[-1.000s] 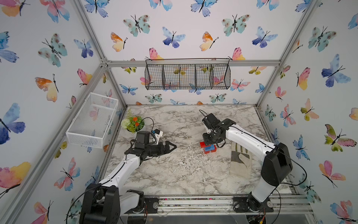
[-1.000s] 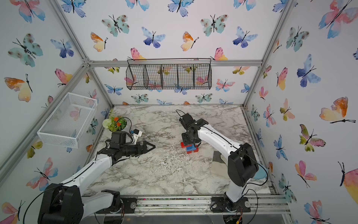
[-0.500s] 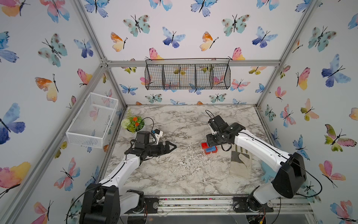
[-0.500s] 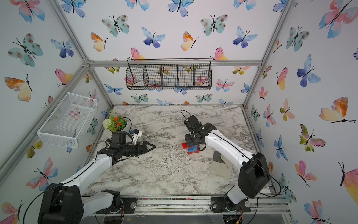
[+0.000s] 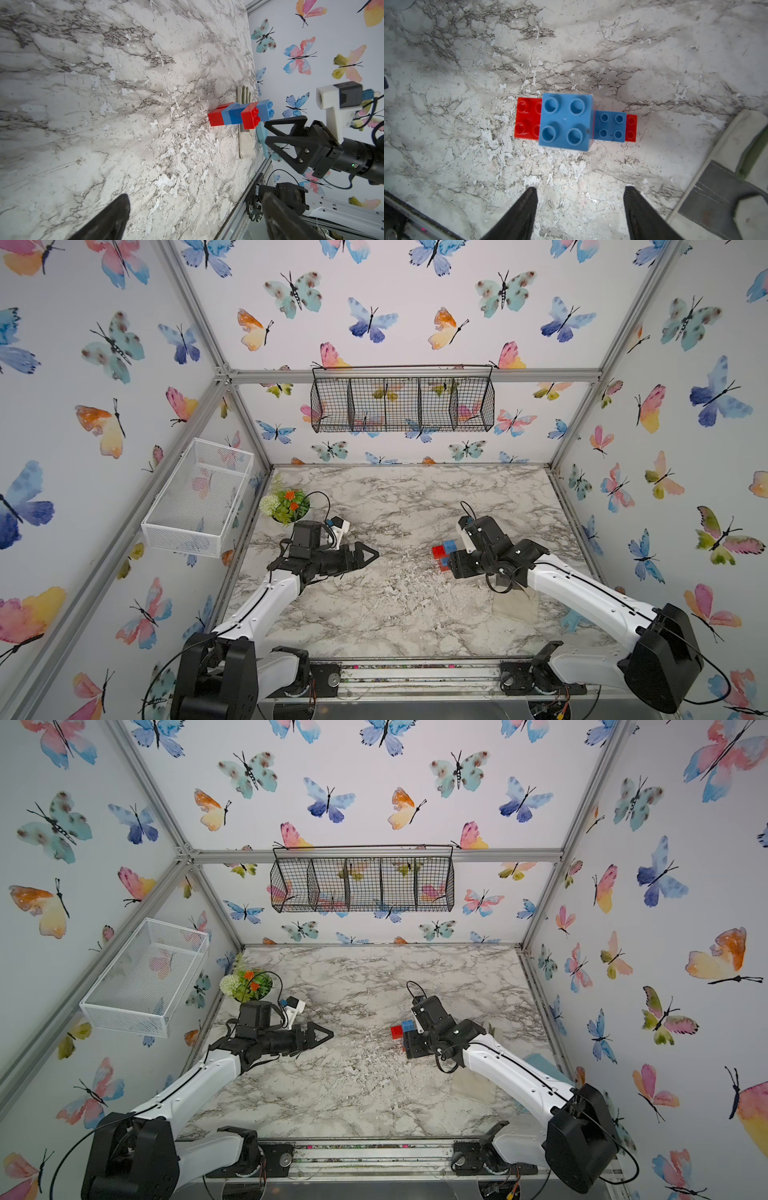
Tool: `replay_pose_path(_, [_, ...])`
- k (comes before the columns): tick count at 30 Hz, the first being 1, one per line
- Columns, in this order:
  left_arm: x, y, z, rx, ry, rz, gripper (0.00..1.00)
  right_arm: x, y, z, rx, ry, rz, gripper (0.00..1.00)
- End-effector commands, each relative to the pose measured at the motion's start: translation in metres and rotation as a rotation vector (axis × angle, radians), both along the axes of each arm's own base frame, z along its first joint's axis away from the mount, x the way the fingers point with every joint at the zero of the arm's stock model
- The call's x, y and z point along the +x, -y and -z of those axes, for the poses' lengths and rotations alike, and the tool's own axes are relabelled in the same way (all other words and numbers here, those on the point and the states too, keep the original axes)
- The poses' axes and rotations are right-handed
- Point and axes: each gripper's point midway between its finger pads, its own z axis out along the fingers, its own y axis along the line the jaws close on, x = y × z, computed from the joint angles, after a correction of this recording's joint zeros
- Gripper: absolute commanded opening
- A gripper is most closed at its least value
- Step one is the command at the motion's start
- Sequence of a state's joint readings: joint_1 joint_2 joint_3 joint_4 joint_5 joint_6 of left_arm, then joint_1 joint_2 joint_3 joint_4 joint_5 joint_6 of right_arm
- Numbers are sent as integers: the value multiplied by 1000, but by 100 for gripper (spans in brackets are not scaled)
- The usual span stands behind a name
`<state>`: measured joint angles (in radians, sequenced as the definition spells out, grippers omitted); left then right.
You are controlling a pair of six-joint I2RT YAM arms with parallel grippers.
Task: Assemble a giraffe with lego
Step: Adjust the lego brick at the center of the board.
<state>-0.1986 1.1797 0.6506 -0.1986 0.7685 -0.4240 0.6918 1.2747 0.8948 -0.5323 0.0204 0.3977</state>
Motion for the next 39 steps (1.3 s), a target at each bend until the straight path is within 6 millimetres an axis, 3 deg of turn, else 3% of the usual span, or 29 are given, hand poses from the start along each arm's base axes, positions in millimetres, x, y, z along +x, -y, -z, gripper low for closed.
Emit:
replay_pose_path(1, [-3,4,-1,-15,0,25,98,7,-13,-3,47,80,-24,70])
replay_pose_path(11, [-3,4,-1,-11,-2,22,98,10,-14,20,89,222,-28,69])
replay_pose_path(24, [-2,3,2,-3,-9,20,98,22,-19,24,103,377,-62,64])
replay_pose_path(39, [-2,3,3,-2,-13,20,98,30,-20,37,105,405,-38,59])
